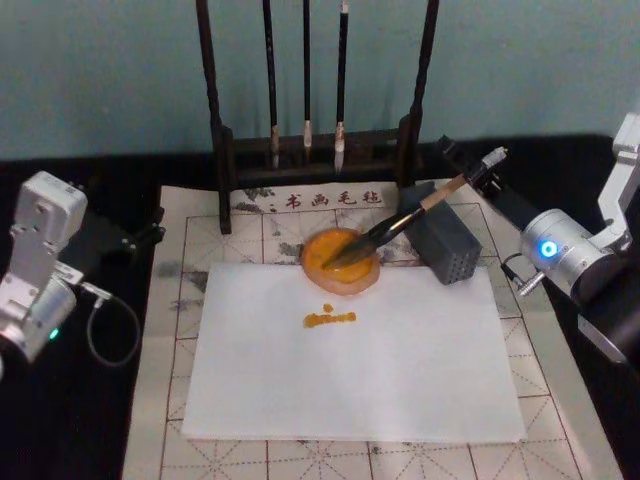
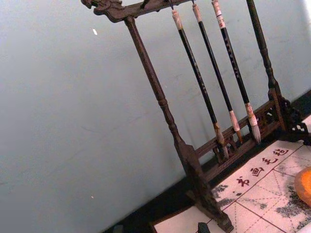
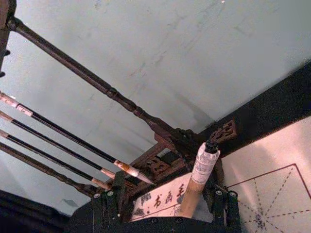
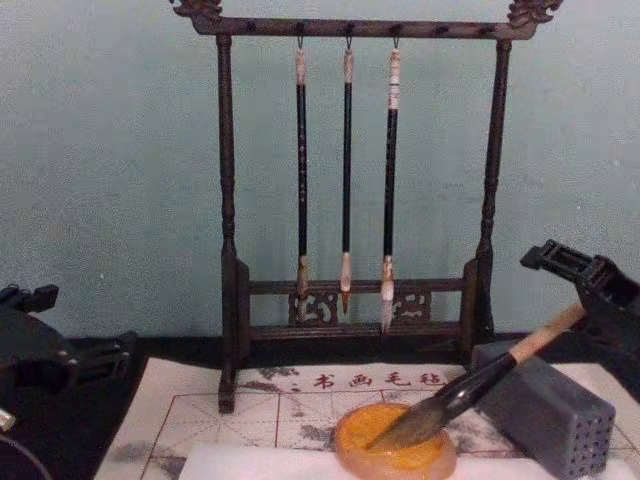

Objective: Pick up the brush from the inkstone, write on the paper, then place the brush back to its original position.

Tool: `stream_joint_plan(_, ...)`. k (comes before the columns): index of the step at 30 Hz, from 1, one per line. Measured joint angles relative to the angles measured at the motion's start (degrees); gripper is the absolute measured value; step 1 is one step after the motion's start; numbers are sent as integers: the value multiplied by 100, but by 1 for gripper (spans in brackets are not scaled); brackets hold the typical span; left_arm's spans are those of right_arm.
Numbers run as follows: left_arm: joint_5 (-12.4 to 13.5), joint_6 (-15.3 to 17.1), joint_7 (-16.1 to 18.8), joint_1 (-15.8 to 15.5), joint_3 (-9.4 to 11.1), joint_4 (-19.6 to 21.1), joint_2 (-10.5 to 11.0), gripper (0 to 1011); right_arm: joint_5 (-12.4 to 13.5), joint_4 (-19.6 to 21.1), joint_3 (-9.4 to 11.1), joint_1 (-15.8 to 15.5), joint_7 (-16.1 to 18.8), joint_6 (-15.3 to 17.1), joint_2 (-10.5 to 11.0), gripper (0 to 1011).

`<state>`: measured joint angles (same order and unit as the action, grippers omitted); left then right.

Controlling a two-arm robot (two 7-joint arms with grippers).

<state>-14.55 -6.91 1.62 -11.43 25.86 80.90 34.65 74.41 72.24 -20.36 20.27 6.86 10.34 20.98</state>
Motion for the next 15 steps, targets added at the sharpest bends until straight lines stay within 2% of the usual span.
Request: stream_joint_plan(15,0,0,0,0,0,0,0,1001,192,-27,-136,-11,-142,-80,118,1000)
